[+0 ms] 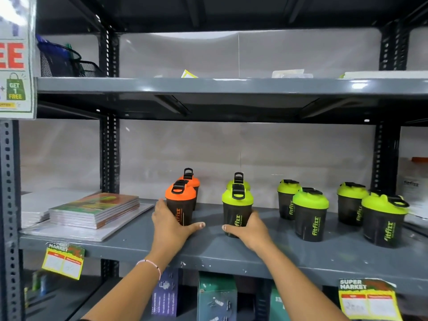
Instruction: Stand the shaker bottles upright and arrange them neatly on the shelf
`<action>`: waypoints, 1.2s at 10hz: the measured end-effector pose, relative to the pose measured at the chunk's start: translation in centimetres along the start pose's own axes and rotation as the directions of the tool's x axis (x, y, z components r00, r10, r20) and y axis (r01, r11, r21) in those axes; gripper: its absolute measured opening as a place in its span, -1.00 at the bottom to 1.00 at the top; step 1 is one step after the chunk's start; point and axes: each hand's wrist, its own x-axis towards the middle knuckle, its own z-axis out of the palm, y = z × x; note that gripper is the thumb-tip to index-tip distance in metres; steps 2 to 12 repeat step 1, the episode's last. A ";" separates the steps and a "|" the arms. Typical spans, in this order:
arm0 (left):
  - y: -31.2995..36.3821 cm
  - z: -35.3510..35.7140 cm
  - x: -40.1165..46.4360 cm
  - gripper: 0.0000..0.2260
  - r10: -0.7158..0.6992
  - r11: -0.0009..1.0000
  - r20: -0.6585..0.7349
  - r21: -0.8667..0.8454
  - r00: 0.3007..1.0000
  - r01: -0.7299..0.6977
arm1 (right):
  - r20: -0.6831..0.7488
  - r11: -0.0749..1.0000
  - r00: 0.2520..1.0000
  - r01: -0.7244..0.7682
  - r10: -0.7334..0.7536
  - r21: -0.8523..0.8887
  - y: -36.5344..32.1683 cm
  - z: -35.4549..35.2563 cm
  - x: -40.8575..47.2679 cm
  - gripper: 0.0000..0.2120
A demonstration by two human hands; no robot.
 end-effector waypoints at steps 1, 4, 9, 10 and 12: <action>0.5 -0.2 -2.1 0.11 0.075 0.997 -0.051 -0.019 0.996 -0.077 | -0.023 0.998 0.998 0.055 -0.054 0.035 0.0 -0.5 -0.6 -0.25; 0.5 -0.2 -2.1 0.11 0.075 0.997 -0.051 -0.019 0.996 -0.077 | -0.023 0.998 0.998 0.055 -0.054 0.035 0.0 -0.5 -0.6 -0.25; 0.5 -0.2 -2.1 0.11 0.075 0.997 -0.051 -0.019 0.996 -0.077 | -0.023 0.998 0.998 0.055 -0.054 0.035 0.0 -0.5 -0.6 -0.25; 0.5 -0.2 -2.1 0.11 0.075 0.997 -0.051 -0.019 0.996 -0.077 | -0.023 0.998 0.998 0.055 -0.054 0.035 0.0 -0.5 -0.6 -0.25; 0.5 -0.2 -2.1 0.11 0.075 0.997 -0.051 -0.019 0.996 -0.077 | -0.023 0.998 0.998 0.055 -0.054 0.035 0.0 -0.5 -0.6 -0.25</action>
